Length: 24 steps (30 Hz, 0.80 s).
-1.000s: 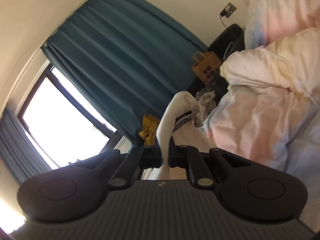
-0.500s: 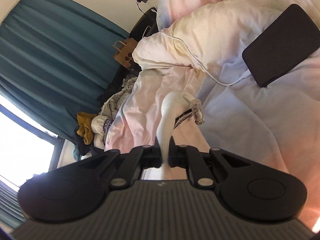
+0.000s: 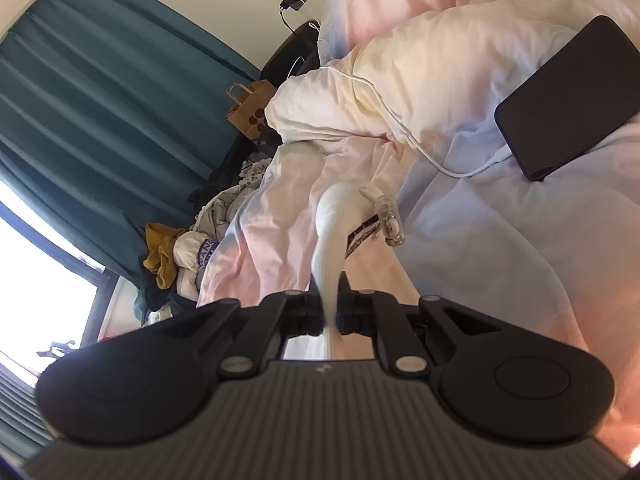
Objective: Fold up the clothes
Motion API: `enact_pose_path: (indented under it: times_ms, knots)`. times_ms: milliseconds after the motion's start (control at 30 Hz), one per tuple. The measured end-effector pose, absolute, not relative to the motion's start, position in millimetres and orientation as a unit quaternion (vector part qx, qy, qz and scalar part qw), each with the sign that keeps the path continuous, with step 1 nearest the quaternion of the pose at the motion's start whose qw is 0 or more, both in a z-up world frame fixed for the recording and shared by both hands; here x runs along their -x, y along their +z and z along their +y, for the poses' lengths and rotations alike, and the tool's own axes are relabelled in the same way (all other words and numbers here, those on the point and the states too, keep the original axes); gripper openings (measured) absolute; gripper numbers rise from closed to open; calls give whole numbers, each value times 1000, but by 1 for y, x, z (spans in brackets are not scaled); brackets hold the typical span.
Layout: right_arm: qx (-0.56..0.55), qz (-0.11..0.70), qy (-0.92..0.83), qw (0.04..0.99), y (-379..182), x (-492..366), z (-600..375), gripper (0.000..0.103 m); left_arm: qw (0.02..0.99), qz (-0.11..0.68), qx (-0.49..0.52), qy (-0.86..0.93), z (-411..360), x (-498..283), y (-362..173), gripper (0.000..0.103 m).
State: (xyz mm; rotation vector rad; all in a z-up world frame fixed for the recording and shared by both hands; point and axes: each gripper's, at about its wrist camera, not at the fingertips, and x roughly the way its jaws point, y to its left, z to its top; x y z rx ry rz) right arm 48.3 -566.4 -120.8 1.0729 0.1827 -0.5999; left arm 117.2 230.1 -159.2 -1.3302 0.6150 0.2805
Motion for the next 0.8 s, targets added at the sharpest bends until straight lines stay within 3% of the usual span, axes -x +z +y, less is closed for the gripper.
enact_pose_path:
  times_ms: [133,367,533,667,800]
  knots:
    - [-502,82,-279,814,-121,-52,-567,9,762,279,573,117,237,-105,-135,19]
    - [-543,86,-270,790,-130,-46,-590,9,816,262,505,103,261,-73,-47,17]
    - [-547,31,-241,801,-124,-41,-596,9,823,242,500,122,301,-43,-7,16]
    - [-518,-52,-215,826,-107,-33,-588,9,793,256,530,159,332,-12,-22,16]
    - [-514,8,-281,810,-113,-32,-592,9,760,297,552,174,356,20,-50,16]
